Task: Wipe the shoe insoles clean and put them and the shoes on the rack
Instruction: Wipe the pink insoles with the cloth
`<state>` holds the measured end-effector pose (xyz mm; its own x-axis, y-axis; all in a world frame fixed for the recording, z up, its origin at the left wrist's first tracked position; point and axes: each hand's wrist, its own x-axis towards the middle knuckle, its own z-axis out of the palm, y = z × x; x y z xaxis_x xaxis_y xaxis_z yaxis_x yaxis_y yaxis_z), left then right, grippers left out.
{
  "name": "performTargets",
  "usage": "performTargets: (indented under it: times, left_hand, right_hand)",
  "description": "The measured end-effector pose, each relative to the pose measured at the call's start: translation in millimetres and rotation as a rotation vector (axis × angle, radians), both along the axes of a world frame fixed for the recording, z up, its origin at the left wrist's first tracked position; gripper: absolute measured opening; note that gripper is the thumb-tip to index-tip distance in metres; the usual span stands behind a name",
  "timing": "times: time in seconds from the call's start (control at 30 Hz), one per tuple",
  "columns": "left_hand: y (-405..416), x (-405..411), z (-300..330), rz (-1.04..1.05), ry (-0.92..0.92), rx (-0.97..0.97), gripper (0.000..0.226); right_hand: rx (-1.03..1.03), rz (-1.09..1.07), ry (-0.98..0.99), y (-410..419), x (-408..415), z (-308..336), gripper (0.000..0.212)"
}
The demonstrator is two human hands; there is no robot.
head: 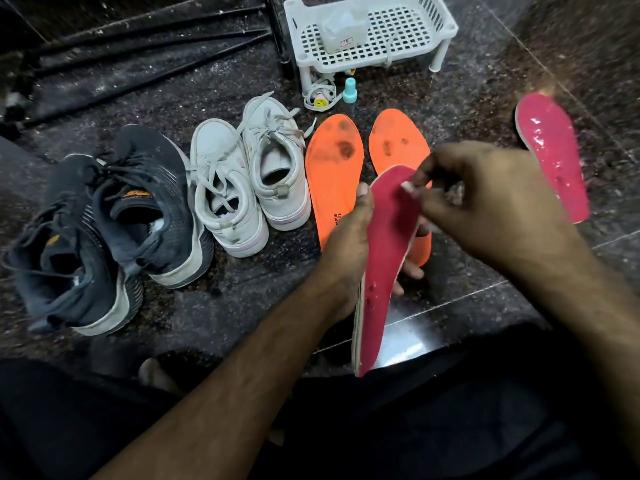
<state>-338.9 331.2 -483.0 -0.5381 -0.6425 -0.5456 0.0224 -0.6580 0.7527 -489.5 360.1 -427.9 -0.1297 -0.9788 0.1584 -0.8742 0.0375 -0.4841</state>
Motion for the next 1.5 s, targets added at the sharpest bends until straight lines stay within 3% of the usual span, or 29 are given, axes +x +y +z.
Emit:
performTargets:
  times: [0.1,0.23,0.4,0.53,0.6,0.67,0.77,0.83,0.93,1.1,1.2,1.37,1.43,1.5]
  left_hand:
    - [-1.0,-1.6,0.4,0.068,0.008,0.069,0.075]
    - [-2.0,-1.4,-1.4,0.039,0.002,0.08,0.073]
    - [-1.9,-0.6,-3.9,0.022,0.015,0.052,0.078]
    - [-3.7,-3.4,-6.2,0.121,0.041,0.129,0.071]
    - [-5.6,-2.4,-8.7,0.213,0.059,0.175,0.066]
    - [-7.4,-2.1,-10.1,0.19,0.073,0.178,0.068]
    - [-9.6,-1.0,-12.2,0.128,0.035,0.119,0.072]
    - [-11.5,-1.1,-13.8,0.159,0.076,0.127,0.072]
    - [-14.9,1.0,-15.0,0.268,0.145,0.216,0.077]
    - [-20.1,7.8,-32.7,0.479,0.089,0.23,0.09]
    - [-20.9,7.2,-34.9,0.487,0.13,0.258,0.094]
    - [-12.0,1.4,-21.9,0.286,0.211,0.223,0.081]
    - [-3.5,-3.1,-18.6,0.283,0.227,0.195,0.066]
    - [-1.0,-7.5,-20.9,0.358,0.243,0.168,0.067]
  right_hand:
    - [0.176,0.181,-0.218,5.9,28.4,-1.8,0.008]
    - [0.266,0.152,0.008,0.2,28.3,-24.4,0.015]
    - [0.122,-0.056,0.073,-8.6,-2.3,-14.9,0.013]
    - [0.319,0.209,-0.219,6.0,21.8,-2.3,0.008]
    - [0.396,0.291,-0.147,9.9,33.7,-12.7,0.012]
    - [0.349,0.217,-0.006,4.9,31.1,-23.2,0.014]
    - [0.227,0.027,0.049,-6.0,10.8,-22.3,0.009]
    - [0.216,-0.033,-0.005,-6.7,3.3,-17.7,0.005]
    - [0.35,-0.01,-0.235,3.1,16.7,-17.4,0.006]
    - [0.401,0.066,-0.213,9.8,41.4,-37.1,0.01]
    - [0.394,0.071,-0.293,6.0,44.4,-38.1,0.007]
    - [0.283,0.015,-0.355,-0.9,36.2,-34.8,0.007]
    - [0.25,-0.014,-0.355,-3.7,30.9,-33.4,0.008]
    - [0.24,-0.019,-0.327,-4.2,28.7,-32.0,0.008]
